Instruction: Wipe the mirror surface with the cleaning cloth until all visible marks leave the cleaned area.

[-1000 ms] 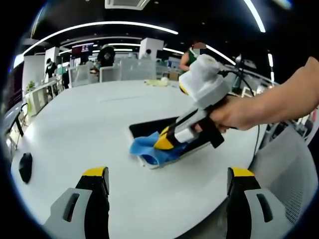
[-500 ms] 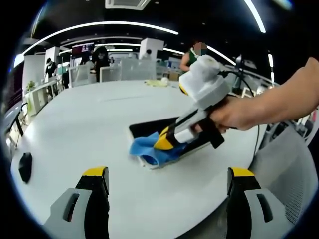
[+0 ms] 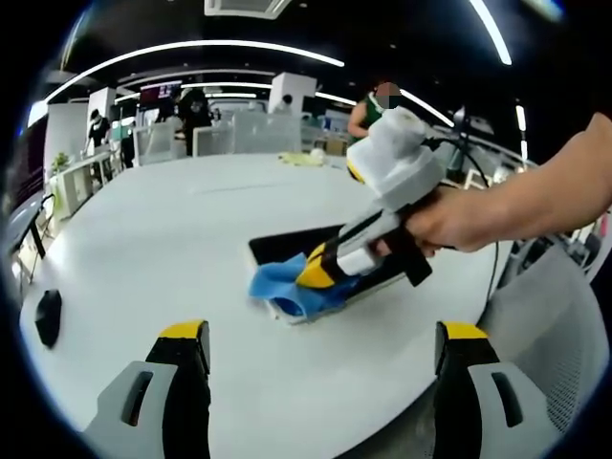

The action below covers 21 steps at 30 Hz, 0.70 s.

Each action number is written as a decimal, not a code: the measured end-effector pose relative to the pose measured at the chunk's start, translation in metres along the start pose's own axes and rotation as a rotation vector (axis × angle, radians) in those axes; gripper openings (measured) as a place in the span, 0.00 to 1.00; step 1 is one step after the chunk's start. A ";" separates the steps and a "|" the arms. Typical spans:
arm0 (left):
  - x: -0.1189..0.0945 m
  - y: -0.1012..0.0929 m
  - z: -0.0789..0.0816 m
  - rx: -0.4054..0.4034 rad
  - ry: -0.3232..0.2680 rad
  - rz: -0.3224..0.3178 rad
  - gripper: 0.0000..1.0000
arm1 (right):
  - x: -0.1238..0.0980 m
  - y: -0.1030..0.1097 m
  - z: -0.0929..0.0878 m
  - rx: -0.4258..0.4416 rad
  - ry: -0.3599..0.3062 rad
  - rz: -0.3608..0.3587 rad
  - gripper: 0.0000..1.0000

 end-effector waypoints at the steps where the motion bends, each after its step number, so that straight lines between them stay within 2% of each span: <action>1: 0.000 0.000 0.000 0.000 0.001 0.000 0.99 | 0.000 0.000 0.000 -0.002 0.000 0.000 0.02; 8: 0.000 -0.003 0.004 -0.025 -0.023 -0.019 0.99 | 0.000 0.000 0.000 -0.003 0.002 0.005 0.02; 21: 0.000 -0.007 0.005 -0.042 -0.028 -0.048 0.99 | 0.002 -0.002 0.001 -0.017 0.004 0.001 0.01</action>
Point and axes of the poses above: the point that each gripper's makers call its tool centre point, and the gripper's own axes: x roughly forward along the fingers, y roughly to its left, z roughly out of its top, the point moved 2 cm from there along -x, roughly backward along the fingers, and after that the axes turned 4 degrees about x, right-handed, at the moved point
